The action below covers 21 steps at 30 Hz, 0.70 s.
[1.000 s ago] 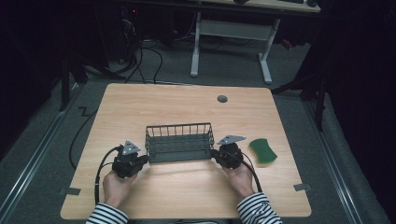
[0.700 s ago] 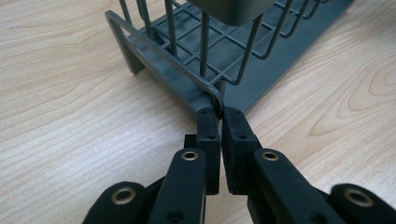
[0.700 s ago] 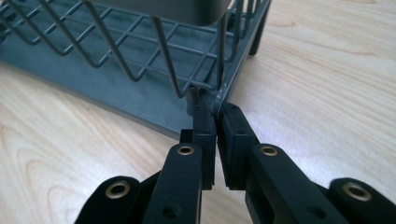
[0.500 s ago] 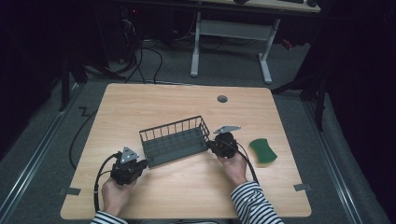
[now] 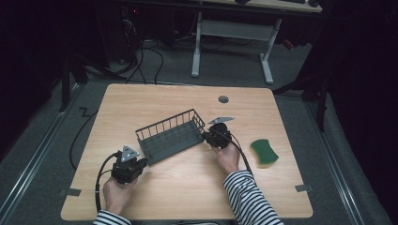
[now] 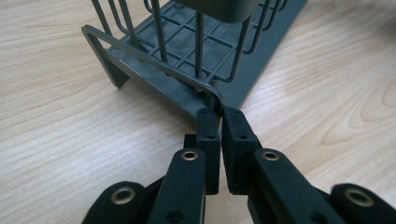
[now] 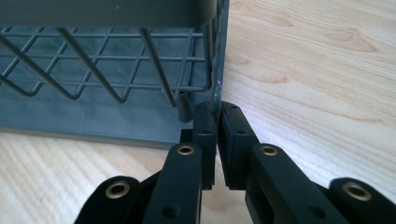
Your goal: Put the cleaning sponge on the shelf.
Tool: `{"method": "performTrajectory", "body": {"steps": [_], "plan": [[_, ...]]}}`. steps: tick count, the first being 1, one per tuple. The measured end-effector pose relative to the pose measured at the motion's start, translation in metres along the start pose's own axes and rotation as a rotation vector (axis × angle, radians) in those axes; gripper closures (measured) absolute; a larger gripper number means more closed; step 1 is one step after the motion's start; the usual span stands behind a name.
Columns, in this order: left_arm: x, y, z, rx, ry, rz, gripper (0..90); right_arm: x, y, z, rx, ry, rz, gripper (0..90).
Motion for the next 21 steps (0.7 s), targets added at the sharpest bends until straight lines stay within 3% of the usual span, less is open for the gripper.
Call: {"method": "performTrajectory", "body": {"steps": [13,21], "plan": [[0.018,-0.006,-0.013,-0.030,0.022,-0.009,86.2,0.020,0.018,-0.014,0.044,-0.009,0.036,85.7],[0.019,-0.008,-0.015,-0.031,0.023,0.009,85.4,0.022,0.021,-0.014,0.072,0.010,0.018,81.8]]}}
Point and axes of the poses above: each handheld gripper's, and its own axes: x roughly forward along the jaws, z roughly out of its underside, y roughly to its right, the point moved 7 cm from there along x, roughly forward along the jaws, and after that the axes turned 14 degrees about -x, right-handed, at the moved point
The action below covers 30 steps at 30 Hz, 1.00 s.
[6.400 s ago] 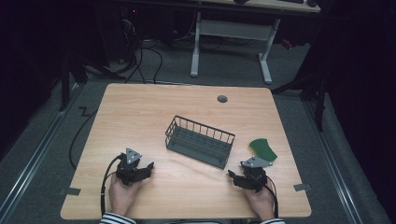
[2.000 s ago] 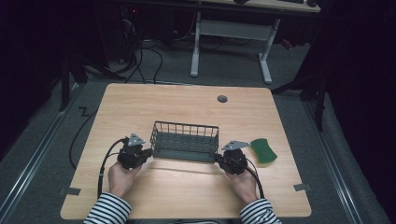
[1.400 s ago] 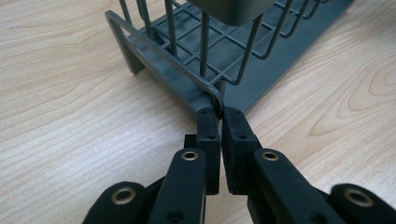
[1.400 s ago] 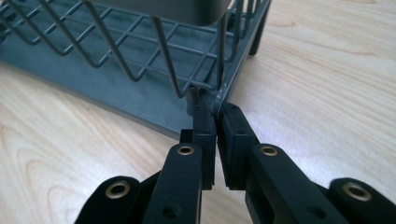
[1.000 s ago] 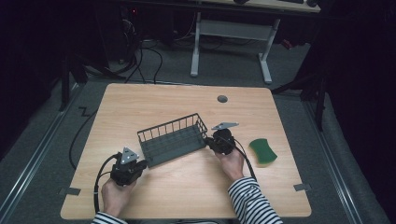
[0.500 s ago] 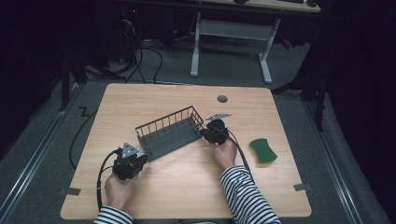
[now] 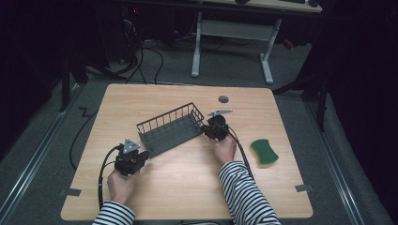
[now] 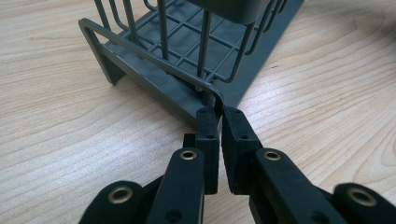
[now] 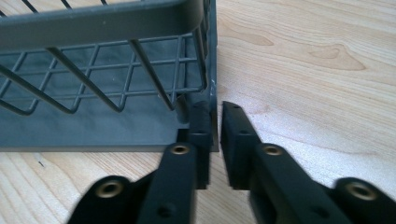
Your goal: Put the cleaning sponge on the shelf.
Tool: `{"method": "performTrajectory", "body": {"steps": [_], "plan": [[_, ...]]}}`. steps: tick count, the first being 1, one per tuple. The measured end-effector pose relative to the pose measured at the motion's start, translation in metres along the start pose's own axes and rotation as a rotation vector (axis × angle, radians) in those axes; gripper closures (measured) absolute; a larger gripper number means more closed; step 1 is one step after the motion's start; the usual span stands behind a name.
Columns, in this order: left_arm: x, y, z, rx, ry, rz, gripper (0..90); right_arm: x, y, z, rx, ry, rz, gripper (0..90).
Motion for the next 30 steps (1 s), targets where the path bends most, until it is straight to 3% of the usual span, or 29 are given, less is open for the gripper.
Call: {"method": "performTrajectory", "body": {"steps": [1,2,3,7,10,15,20,22,27,30], "plan": [[-0.001,0.000,0.000,-0.005,0.003,0.005,82.9,-0.001,0.000,0.000,0.009,0.003,-0.004,76.5],[-0.002,0.001,-0.001,-0.009,0.005,0.007,73.0,-0.002,0.002,0.000,0.021,0.005,-0.007,66.1],[-0.002,0.001,-0.001,-0.012,0.009,0.004,73.0,-0.002,0.002,0.000,0.021,0.005,-0.007,66.1],[-0.006,0.000,0.001,-0.023,0.017,0.001,51.2,-0.014,0.008,0.003,0.049,-0.006,-0.001,51.8],[-0.008,-0.002,0.005,-0.027,0.011,0.001,45.3,-0.021,0.012,0.009,0.044,-0.040,0.021,46.6],[-0.012,-0.012,0.015,-0.050,0.008,-0.009,41.0,-0.032,0.018,0.013,0.012,-0.040,0.049,45.8],[-0.015,-0.023,0.022,-0.069,-0.003,-0.031,37.4,-0.046,0.024,0.019,0.017,-0.040,0.066,45.7],[-0.015,-0.028,0.024,-0.063,-0.005,-0.050,36.8,-0.052,0.027,0.021,0.017,-0.018,0.083,45.7],[-0.014,-0.035,0.025,-0.020,-0.006,-0.116,35.6,-0.069,0.033,0.027,0.017,-0.041,0.087,45.2],[-0.013,-0.040,0.027,-0.033,-0.005,-0.128,35.6,-0.080,0.035,0.027,0.015,-0.034,0.092,45.0]]}}
Point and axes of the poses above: each handheld gripper's, and its own axes: x roughly forward along the jaws, z roughly out of its underside, y roughly to its right, the point moved 7 cm from there along x, roughly forward along the jaws, and after that the axes turned 14 degrees about -x, right-handed, at the moved point
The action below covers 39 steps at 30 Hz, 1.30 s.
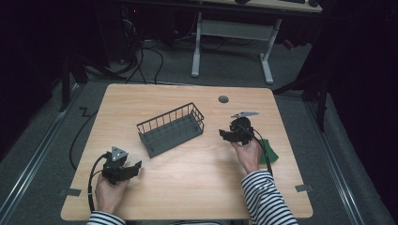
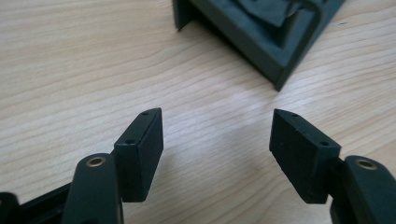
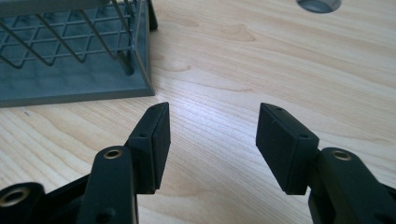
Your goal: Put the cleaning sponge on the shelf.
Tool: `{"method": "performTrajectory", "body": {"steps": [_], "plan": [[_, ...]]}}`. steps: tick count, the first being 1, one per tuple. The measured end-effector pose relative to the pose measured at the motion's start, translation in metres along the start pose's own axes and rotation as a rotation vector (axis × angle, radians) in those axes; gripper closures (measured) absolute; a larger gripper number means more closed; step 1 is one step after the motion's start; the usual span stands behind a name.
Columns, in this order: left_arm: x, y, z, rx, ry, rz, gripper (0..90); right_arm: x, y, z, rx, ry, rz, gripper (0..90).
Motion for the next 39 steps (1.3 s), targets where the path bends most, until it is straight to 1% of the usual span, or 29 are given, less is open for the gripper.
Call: {"method": "performTrajectory", "body": {"steps": [1,3,4,5,6,7,8,9,10,11,12,14,15,16,17,18,21,23,25,26,27,29,30,32,34,35,36,37,39], "plan": [[0.001,-0.002,0.001,-0.006,0.001,-0.005,35.6,0.000,0.000,0.000,0.000,0.000,0.000,45.0],[0.003,-0.004,0.004,-0.012,-0.007,-0.008,35.6,-0.007,0.002,0.001,-0.010,0.004,0.007,43.9],[0.004,-0.005,0.006,-0.011,-0.012,-0.014,35.6,-0.010,0.003,0.002,-0.007,-0.001,0.005,42.7],[0.005,-0.006,0.006,-0.008,-0.003,-0.017,35.4,-0.017,0.006,0.004,-0.016,-0.002,0.013,40.3],[0.005,-0.006,0.006,-0.008,-0.002,-0.016,35.4,-0.017,0.006,0.004,-0.016,-0.002,0.013,40.3],[0.005,-0.006,0.006,-0.009,0.000,-0.016,35.4,-0.021,0.008,0.006,-0.018,-0.001,0.021,39.7],[0.005,-0.007,0.006,-0.009,0.003,-0.018,35.2,-0.029,0.013,0.011,-0.005,0.020,0.037,39.4],[0.005,-0.007,0.006,-0.005,0.009,-0.023,35.2,-0.029,0.013,0.011,-0.005,0.020,0.037,39.4],[0.005,-0.007,0.007,-0.001,0.017,-0.024,35.2,-0.032,0.016,0.015,-0.003,0.027,0.043,38.9],[0.005,-0.008,0.007,-0.002,0.027,-0.021,34.3,-0.038,0.021,0.023,0.010,0.005,0.049,37.1],[0.005,-0.008,0.008,-0.004,0.040,-0.018,34.3,-0.038,0.021,0.023,0.010,0.005,0.049,37.1],[0.005,-0.009,0.008,-0.008,0.037,-0.023,34.2,-0.045,0.026,0.030,0.018,-0.015,0.041,36.9],[0.004,-0.010,0.008,-0.009,0.036,-0.026,34.2,-0.050,0.028,0.033,0.024,-0.028,0.048,37.0],[0.004,-0.010,0.008,-0.011,0.036,-0.028,34.0,-0.055,0.030,0.035,0.028,-0.025,0.056,37.1],[0.004,-0.010,0.008,-0.011,0.036,-0.030,33.8,-0.060,0.033,0.038,0.033,-0.004,0.067,37.5],[0.005,-0.010,0.008,-0.013,0.038,-0.032,33.5,-0.065,0.036,0.041,0.039,0.007,0.081,38.3],[0.005,-0.009,0.009,-0.014,0.038,-0.033,32.9,-0.075,0.045,0.055,0.050,-0.055,0.093,39.3],[0.005,-0.009,0.009,-0.013,0.037,-0.033,32.2,-0.081,0.052,0.063,0.059,-0.067,0.110,40.0],[0.005,-0.009,0.009,-0.017,0.041,-0.034,31.9,-0.086,0.057,0.070,0.069,-0.081,0.116,39.2],[0.005,-0.009,0.009,-0.018,0.041,-0.034,31.7,-0.089,0.063,0.078,0.074,-0.104,0.128,37.8],[0.005,-0.009,0.009,-0.018,0.041,-0.034,31.7,-0.089,0.063,0.078,0.074,-0.104,0.128,37.8],[0.004,-0.009,0.009,-0.018,0.037,-0.034,31.6,-0.090,0.068,0.086,0.071,-0.142,0.143,35.6],[0.004,-0.008,0.010,-0.018,0.037,-0.035,31.6,-0.091,0.070,0.089,0.074,-0.151,0.146,35.5],[0.004,-0.008,0.010,-0.018,0.037,-0.035,31.6,-0.091,0.073,0.094,0.082,-0.165,0.140,34.6],[0.004,-0.008,0.010,-0.018,0.037,-0.035,31.5,-0.088,0.074,0.101,0.079,-0.193,0.134,33.7],[0.004,-0.008,0.010,-0.018,0.037,-0.035,31.5,-0.086,0.074,0.104,0.077,-0.201,0.128,33.1],[0.004,-0.008,0.010,-0.018,0.037,-0.035,31.5,-0.082,0.075,0.108,0.078,-0.220,0.124,31.2],[0.004,-0.008,0.010,-0.018,0.037,-0.035,31.6,-0.080,0.075,0.109,0.079,-0.232,0.122,30.4],[0.004,-0.008,0.010,-0.018,0.037,-0.035,31.5,-0.078,0.075,0.109,0.077,-0.238,0.120,30.3]]}}
Point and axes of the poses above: each handheld gripper's, and its own axes: x roughly forward along the jaws, z roughly out of its underside, y roughly to its right, the point moved 7 cm from there along x, roughly forward along the jaws, and after that the axes turned 14 degrees about -x, right-handed, at the moved point
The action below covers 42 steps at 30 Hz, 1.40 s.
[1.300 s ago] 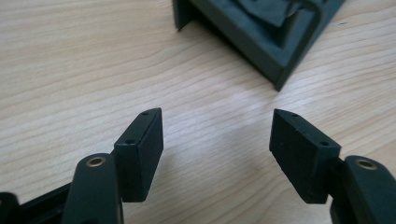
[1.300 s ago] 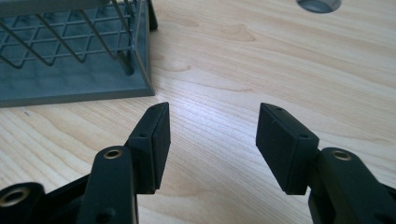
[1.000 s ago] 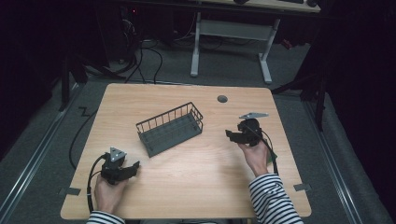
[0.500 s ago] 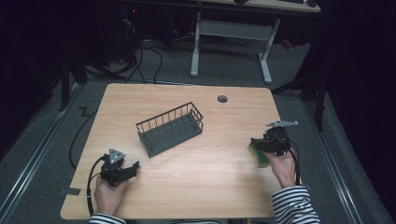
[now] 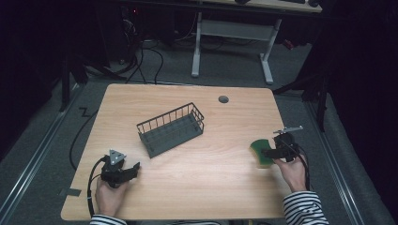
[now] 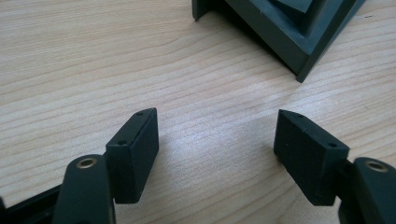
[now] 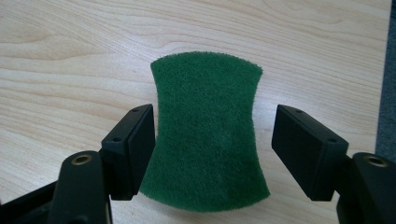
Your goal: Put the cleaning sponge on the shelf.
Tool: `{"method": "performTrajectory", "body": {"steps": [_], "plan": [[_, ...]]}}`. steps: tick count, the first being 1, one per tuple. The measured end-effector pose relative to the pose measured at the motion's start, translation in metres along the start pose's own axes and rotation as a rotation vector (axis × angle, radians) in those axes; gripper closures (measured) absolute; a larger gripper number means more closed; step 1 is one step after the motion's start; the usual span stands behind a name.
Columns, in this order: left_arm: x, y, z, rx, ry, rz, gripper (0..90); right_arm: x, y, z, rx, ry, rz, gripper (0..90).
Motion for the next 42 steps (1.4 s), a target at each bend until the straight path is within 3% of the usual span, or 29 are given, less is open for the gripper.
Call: {"method": "performTrajectory", "body": {"steps": [3,5,10,20,28,42], "plan": [[0.000,0.000,0.000,0.000,0.001,-0.001,31.6,0.005,-0.001,-0.002,-0.005,-0.010,-0.004,30.0],[0.000,0.000,0.000,-0.003,0.002,-0.003,32.1,0.012,-0.001,0.000,0.010,-0.053,-0.027,31.3],[0.000,0.000,0.000,-0.003,0.002,-0.004,32.2,0.015,0.000,0.001,0.015,-0.068,-0.035,28.9],[0.000,0.000,0.000,-0.003,0.002,-0.005,32.2,0.023,-0.001,-0.005,-0.030,-0.136,-0.043,24.0],[0.000,0.000,0.000,-0.003,0.002,-0.004,32.2,0.032,-0.001,-0.002,-0.036,-0.177,-0.074,23.9],[0.000,0.000,0.000,-0.003,0.001,-0.003,31.9,0.031,-0.006,-0.002,-0.064,-0.190,-0.093,29.5]]}}
Point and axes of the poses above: each handheld gripper's, and its own axes: x roughly forward along the jaws, z roughly out of its underside, y roughly to its right, the point moved 7 cm from there along x, roughly forward along the jaws, and after that the axes turned 14 degrees about -x, right-handed, at the moved point
